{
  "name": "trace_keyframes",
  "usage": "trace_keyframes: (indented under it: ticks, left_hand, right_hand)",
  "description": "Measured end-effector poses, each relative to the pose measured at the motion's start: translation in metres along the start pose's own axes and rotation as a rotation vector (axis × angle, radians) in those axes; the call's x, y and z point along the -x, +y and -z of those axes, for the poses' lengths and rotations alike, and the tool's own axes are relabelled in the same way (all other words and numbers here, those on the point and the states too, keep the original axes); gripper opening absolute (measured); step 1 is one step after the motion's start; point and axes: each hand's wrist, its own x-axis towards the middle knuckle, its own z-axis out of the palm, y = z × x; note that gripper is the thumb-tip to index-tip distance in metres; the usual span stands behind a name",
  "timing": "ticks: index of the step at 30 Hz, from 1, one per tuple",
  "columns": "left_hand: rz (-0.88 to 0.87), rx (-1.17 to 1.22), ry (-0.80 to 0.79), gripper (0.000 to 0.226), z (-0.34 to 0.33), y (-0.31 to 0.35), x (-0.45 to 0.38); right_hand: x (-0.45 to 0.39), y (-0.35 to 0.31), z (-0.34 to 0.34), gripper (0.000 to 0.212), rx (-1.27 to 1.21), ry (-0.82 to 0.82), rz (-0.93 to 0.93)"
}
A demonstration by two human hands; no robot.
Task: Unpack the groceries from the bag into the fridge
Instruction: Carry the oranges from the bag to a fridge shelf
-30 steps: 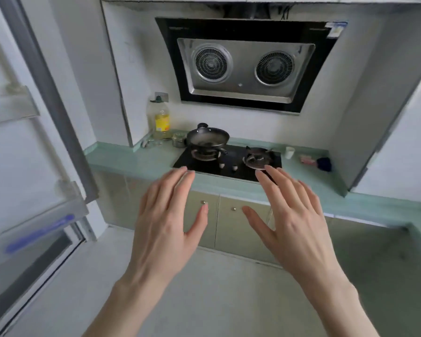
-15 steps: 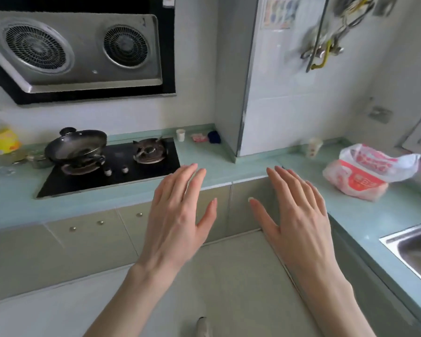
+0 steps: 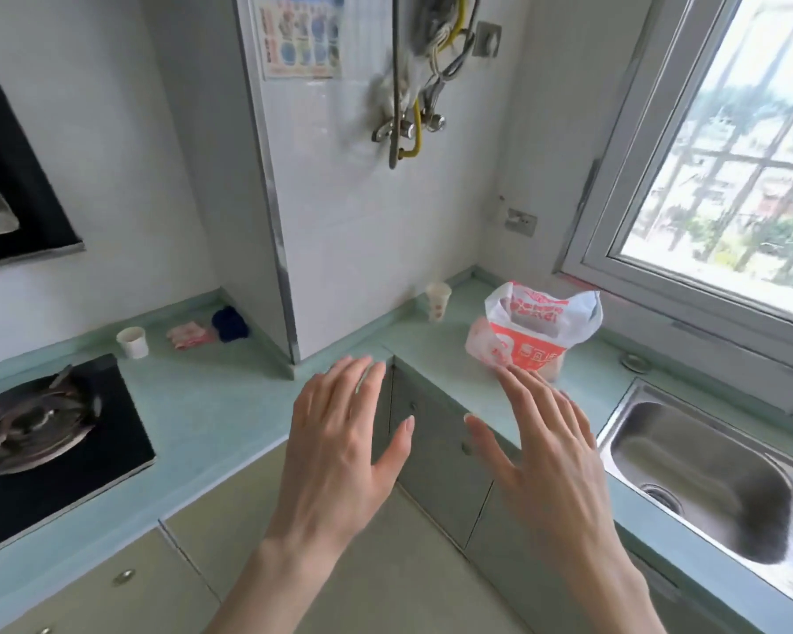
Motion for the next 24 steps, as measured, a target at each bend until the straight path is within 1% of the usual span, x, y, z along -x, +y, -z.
trace_keyframes:
  ticks: [3, 6, 9, 17, 21, 24]
  left_hand:
    - [-0.067, 0.046, -0.026, 0.059, -0.039, -0.014, -0.039]
    - [-0.098, 0.088, -0.074, 0.059, -0.075, -0.019, -0.071]
    - [-0.157, 0.137, -0.079, 0.059, -0.107, -0.016, -0.101]
    - [-0.263, 0.218, -0.162, 0.059, -0.199, 0.010, -0.169]
    - [-0.300, 0.220, -0.219, 0.060, -0.249, 0.027, -0.206]
    - [-0.320, 0.235, -0.232, 0.060, -0.284, 0.039, -0.236]
  right_hand:
    - [-0.024, 0.011, -0.024, 0.062, 0.042, 0.039, -0.068]
    - [-0.041, 0.027, -0.038, 0.062, 0.096, 0.025, -0.127]
    - [-0.057, 0.047, -0.046, 0.061, 0.132, 0.043, -0.180]
    - [-0.097, 0.115, -0.081, 0.059, 0.183, 0.078, -0.299]
    - [-0.121, 0.157, -0.106, 0.058, 0.188, 0.069, -0.336]
    - [-0.145, 0.189, -0.124, 0.058, 0.175, 0.054, -0.371]
